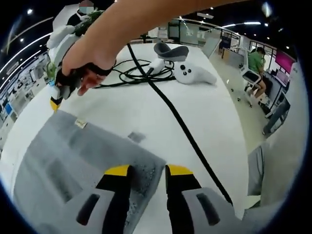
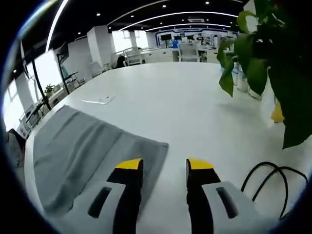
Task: Fold the towel on the table until its edges align and the towel forms a compact rectangular stack.
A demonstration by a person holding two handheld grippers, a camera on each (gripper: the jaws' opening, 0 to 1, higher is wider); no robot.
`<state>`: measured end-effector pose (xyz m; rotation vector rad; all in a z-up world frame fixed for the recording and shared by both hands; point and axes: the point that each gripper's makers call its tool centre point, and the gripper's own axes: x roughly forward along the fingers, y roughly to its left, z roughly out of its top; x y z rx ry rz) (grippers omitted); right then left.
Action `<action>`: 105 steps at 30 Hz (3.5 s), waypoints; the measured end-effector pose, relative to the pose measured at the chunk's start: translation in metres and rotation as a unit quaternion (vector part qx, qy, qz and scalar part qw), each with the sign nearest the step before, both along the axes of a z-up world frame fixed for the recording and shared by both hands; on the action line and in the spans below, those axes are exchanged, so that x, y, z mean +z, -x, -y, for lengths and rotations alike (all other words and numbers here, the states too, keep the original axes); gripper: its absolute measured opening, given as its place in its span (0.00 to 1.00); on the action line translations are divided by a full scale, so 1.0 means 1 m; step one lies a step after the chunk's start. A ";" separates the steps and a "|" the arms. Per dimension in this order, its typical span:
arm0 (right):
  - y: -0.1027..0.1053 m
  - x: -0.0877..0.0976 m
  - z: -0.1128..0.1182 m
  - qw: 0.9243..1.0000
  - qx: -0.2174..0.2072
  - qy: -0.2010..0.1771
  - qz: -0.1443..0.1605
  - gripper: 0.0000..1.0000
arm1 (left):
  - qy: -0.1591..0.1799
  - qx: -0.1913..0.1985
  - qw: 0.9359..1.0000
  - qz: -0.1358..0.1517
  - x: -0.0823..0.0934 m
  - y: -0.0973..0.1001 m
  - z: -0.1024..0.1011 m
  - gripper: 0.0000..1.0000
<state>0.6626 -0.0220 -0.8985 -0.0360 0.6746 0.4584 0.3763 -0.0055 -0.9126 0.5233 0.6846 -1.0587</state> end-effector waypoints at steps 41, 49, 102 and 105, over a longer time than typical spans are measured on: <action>-0.018 -0.017 -0.022 0.996 0.077 0.051 0.013 0.04 | -0.031 0.010 0.999 -0.014 -0.004 0.000 -0.002 0.10; -0.017 -0.017 -0.022 0.994 0.082 0.065 0.010 0.02 | -0.043 0.006 0.999 -0.008 -0.007 -0.003 -0.002 0.06; 0.011 0.159 -0.113 0.993 0.022 0.105 0.055 0.01 | 0.159 0.089 0.979 0.096 0.186 0.003 -0.173 0.04; 0.010 0.164 -0.121 0.992 0.020 0.111 0.059 0.01 | 0.163 0.095 0.976 0.105 0.194 0.003 -0.185 0.04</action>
